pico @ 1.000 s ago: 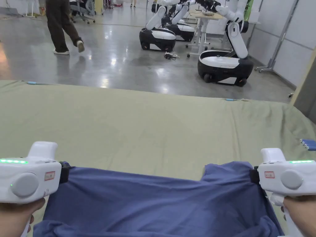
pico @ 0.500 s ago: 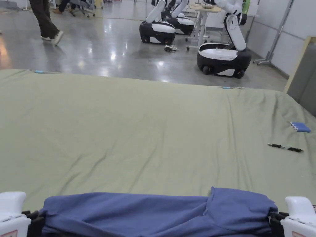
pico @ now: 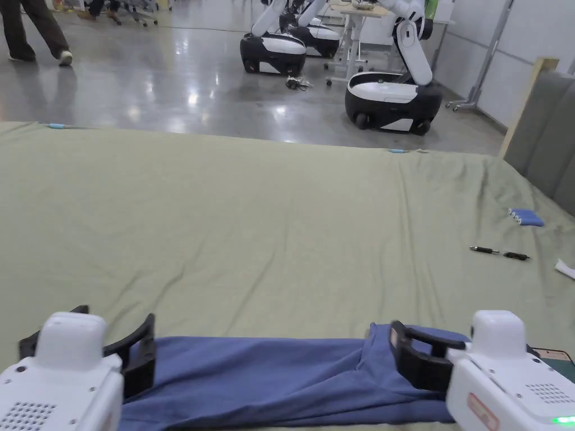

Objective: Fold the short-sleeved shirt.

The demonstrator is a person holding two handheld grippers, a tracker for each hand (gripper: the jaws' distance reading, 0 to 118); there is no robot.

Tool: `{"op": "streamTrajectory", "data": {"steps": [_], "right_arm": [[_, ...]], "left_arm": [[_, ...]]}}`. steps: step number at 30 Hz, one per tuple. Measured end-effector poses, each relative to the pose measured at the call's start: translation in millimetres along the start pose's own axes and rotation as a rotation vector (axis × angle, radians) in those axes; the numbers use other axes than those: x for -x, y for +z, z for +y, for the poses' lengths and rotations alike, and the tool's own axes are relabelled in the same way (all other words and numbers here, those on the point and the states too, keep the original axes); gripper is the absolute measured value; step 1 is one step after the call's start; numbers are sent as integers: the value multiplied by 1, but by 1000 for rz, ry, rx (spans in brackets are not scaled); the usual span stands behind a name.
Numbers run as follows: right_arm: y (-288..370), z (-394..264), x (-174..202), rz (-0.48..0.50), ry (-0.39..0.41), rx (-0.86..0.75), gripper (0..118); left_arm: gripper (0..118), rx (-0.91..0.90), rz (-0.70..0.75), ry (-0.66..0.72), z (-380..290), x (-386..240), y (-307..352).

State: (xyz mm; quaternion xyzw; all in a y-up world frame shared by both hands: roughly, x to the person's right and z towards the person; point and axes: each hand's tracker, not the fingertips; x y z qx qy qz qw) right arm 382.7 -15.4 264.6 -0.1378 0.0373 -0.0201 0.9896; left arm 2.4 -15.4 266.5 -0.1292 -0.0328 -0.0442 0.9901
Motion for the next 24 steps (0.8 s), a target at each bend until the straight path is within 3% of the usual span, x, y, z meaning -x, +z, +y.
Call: {"op": "streamTrajectory", "data": {"steps": [2,3,4,5,7,9,12,16,20,22,23,24], "right_arm": [[-2,-5,21,-42,62,-106,111],[-2,-9,29,-37,62,-148,95],[-2,-12,34,2,41,-161,45],[-4,-13,39,30,36,-146,6],[-7,-20,51,-69,102,-118,3],[-3,-21,48,15,66,-143,3],[-3,-21,47,-12,80,-132,3],[0,-15,36,-6,72,-97,3],[3,-14,33,-12,63,-76,3],[1,-14,34,-10,45,-56,3],[-1,-14,35,-2,26,-43,3],[-3,-14,36,0,12,-33,3]], "left_arm": [[66,5,-15,-7,-9,-11,-15],[48,5,-23,-18,-13,-16,-18],[7,-7,-23,-23,-18,-21,-19],[4,-5,-11,-25,-19,-29,-21],[4,26,-11,-33,-29,-43,-26],[4,29,-18,-17,-31,-48,-22],[4,37,-18,-5,-28,-42,-21],[4,90,-63,242,-15,25,-18],[4,232,-94,351,-16,100,-25],[5,324,-188,331,-6,121,-19],[13,375,-275,368,-8,134,-22],[40,403,-323,440,-11,145,-26]]}}
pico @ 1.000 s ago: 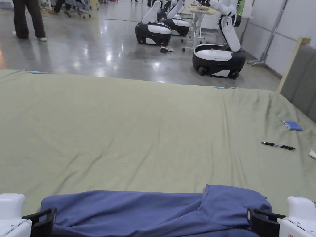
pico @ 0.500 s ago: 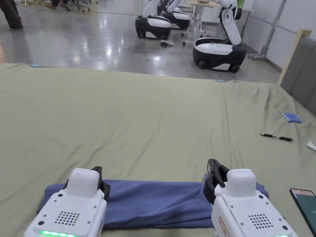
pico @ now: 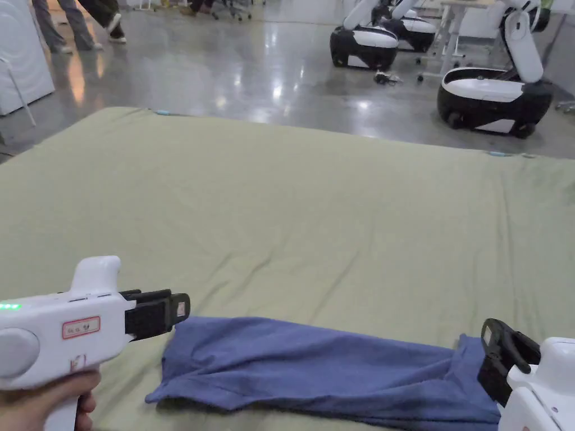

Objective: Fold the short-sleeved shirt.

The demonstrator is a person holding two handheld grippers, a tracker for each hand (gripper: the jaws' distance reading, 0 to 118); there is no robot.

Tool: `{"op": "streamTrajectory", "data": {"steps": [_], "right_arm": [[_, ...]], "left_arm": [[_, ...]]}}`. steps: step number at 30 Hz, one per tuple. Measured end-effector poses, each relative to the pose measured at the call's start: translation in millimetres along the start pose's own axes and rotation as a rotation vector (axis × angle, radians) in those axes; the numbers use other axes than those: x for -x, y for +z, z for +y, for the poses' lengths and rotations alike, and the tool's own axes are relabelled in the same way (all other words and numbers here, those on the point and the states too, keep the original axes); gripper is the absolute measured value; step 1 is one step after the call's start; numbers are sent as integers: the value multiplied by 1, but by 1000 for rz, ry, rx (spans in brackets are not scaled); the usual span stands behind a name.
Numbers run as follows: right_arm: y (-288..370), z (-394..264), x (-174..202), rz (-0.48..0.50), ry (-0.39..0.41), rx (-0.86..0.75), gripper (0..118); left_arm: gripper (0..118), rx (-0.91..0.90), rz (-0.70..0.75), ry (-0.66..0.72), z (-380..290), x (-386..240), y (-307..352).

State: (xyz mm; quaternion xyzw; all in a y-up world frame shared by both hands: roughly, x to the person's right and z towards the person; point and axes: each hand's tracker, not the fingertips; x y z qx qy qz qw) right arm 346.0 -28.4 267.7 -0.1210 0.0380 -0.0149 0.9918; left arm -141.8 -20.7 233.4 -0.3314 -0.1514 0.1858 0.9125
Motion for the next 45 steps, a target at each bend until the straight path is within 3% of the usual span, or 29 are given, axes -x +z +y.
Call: {"op": "streamTrajectory", "data": {"steps": [1,2,4,7,10,12,15,17,19,20,21,22,23,24,27,33,37,40,45], "right_arm": [[-2,0,2,0,-7,6,3],[-3,-1,4,-1,-8,6,3],[-4,-3,10,2,-15,7,3],[-11,-7,21,27,-24,51,3],[-15,-11,30,36,-17,74,3],[-15,-10,33,29,-11,81,3],[-15,-5,36,25,-3,83,3],[-17,-2,34,12,-4,82,3],[-19,0,33,2,-18,88,3],[-20,1,33,-6,-18,92,3],[-20,2,33,-13,-17,95,3],[-20,3,32,-13,-20,96,3],[-20,3,32,-12,-26,94,3],[-21,3,32,-11,-29,93,3],[-22,3,33,-6,-27,96,3],[-19,-3,34,29,-14,85,3],[-14,-5,30,38,-20,71,3],[-14,-7,23,59,-34,60,3],[-12,-12,8,57,-41,71,3]], "left_arm": [[81,48,-67,64,3,16,0],[88,83,-128,123,4,30,2],[88,140,-206,240,3,58,-1],[88,248,-184,387,-6,104,-26],[87,317,-459,574,-25,126,-58],[86,336,-448,567,-44,122,-88],[86,207,-674,704,-49,120,-116],[85,216,-720,787,-51,107,-135],[81,255,-669,728,-41,92,-142],[64,323,-515,615,-34,96,-147],[28,381,-329,476,-35,86,-151],[7,391,-327,426,-38,81,-150],[6,350,-371,451,-33,80,-144],[6,367,-299,505,-29,78,-136],[6,291,-177,358,-11,69,-113],[6,216,131,255,20,63,-78],[6,188,166,178,22,4,-71],[6,184,73,161,13,-65,-83],[7,205,41,130,-21,-148,-155]]}}
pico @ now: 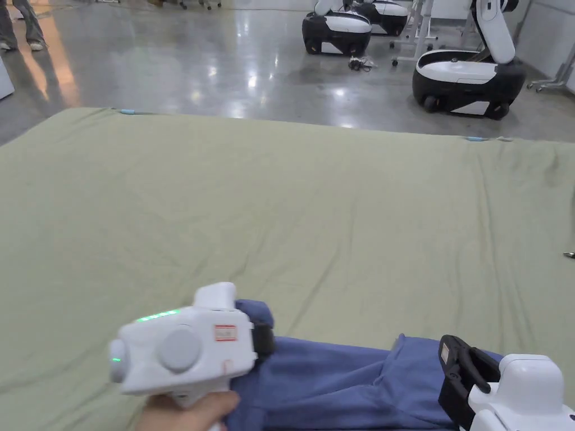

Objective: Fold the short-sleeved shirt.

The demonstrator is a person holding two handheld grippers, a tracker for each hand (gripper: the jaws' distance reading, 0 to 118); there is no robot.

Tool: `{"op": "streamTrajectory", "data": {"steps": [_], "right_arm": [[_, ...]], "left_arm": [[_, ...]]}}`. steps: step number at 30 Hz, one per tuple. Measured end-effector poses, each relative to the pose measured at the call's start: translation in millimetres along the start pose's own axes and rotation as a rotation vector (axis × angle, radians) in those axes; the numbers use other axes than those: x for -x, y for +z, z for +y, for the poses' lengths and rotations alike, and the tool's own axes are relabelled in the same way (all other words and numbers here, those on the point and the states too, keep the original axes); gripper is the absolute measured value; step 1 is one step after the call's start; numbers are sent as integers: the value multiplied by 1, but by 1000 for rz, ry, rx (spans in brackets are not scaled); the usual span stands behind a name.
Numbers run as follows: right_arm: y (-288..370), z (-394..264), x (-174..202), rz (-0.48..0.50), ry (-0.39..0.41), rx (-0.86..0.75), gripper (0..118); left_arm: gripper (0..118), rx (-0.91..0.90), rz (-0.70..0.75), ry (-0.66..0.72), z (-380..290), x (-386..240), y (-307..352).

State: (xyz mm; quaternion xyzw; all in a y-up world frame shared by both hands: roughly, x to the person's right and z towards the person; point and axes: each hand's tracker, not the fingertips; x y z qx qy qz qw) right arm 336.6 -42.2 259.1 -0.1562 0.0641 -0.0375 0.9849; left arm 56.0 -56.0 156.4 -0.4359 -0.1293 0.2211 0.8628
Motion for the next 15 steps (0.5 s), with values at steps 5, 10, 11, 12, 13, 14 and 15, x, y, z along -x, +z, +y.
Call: {"op": "streamTrajectory", "data": {"steps": [5,10,11,12,13,14,15], "right_arm": [[8,-7,-17,5,-34,6,3],[10,-16,-27,0,-44,17,3],[10,-16,-28,0,-42,23,3],[10,-16,-28,1,-43,28,3],[11,-16,-27,0,-42,29,3],[14,-16,-27,-3,-40,26,3],[17,-15,-26,-5,-38,22,3]], "left_arm": [[7,100,121,-21,-25,-19,-88],[43,103,-45,-7,-17,-13,-67],[62,106,-71,3,-13,-16,-55],[70,52,-84,-40,-10,-19,-33],[70,-7,-120,-101,-10,-19,-12],[70,-47,-154,-152,-10,-17,7],[69,-85,-183,-190,-7,-12,31]]}}
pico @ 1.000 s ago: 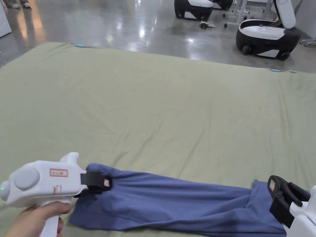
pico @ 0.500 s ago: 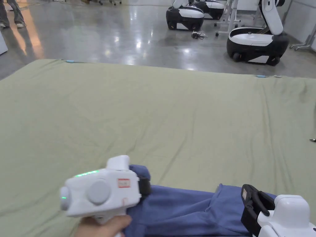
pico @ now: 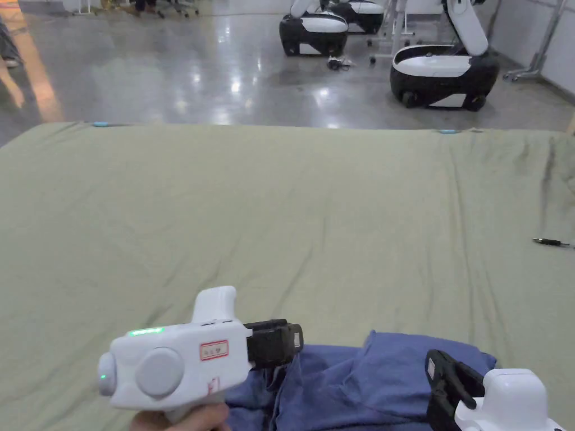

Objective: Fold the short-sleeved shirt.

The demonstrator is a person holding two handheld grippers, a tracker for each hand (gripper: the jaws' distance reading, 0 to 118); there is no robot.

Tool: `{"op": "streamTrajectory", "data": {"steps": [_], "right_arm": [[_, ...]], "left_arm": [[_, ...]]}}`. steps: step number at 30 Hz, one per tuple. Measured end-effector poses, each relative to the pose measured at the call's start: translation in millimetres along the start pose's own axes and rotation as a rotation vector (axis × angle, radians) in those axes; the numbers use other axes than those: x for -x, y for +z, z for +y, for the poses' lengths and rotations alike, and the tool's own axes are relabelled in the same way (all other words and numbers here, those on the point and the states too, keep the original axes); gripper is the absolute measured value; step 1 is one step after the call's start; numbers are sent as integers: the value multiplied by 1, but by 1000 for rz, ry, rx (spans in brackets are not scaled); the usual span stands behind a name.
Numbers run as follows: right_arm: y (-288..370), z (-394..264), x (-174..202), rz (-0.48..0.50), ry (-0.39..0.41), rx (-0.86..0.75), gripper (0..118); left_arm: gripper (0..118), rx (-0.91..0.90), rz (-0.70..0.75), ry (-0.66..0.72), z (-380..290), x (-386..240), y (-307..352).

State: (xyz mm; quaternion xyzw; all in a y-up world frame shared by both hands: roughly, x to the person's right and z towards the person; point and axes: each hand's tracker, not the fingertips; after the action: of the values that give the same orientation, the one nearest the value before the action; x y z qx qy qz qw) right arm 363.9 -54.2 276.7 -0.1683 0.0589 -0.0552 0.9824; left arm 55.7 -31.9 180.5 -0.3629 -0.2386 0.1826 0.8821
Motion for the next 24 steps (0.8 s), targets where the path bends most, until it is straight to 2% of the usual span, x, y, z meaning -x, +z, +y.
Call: {"op": "streamTrajectory", "data": {"steps": [2,3,4,5,6,7,9,11,14,16,18,19,20,22,24], "right_arm": [[5,-1,0,4,11,-10,3],[5,-3,0,2,22,-12,3],[3,-5,0,-10,33,-4,3],[1,-6,-1,-19,35,4,3],[-1,-7,-2,-22,27,16,3],[-2,-8,-4,-24,9,23,3],[-2,-8,-7,-28,-22,28,3],[-1,-7,-9,-35,-28,25,3],[0,-8,-15,-60,-15,35,3],[-1,-9,-20,-67,-14,50,3],[-2,-8,-23,-75,-1,68,3],[-2,-8,-25,-80,15,75,3],[-3,-9,-24,-95,41,74,3],[-3,-9,-24,-106,83,62,3],[-2,-7,-24,-113,94,42,3]], "left_arm": [[70,-53,5,-13,-4,14,29],[68,-75,54,-3,-5,26,34],[61,-95,121,17,-8,39,37],[43,-109,141,33,-12,49,33],[12,-78,154,67,-15,57,25],[6,-39,157,99,-16,61,11],[6,23,131,101,-23,58,-19],[6,105,53,30,-30,34,-47],[6,191,59,-79,-41,-4,-101],[6,201,50,-88,-51,-26,-127],[6,177,27,-183,-59,-38,-138],[6,170,43,-230,-64,-37,-137],[6,172,52,-214,-66,-34,-133],[6,36,13,-173,-63,-28,-98],[6,-80,118,-301,-66,-24,-53]]}}
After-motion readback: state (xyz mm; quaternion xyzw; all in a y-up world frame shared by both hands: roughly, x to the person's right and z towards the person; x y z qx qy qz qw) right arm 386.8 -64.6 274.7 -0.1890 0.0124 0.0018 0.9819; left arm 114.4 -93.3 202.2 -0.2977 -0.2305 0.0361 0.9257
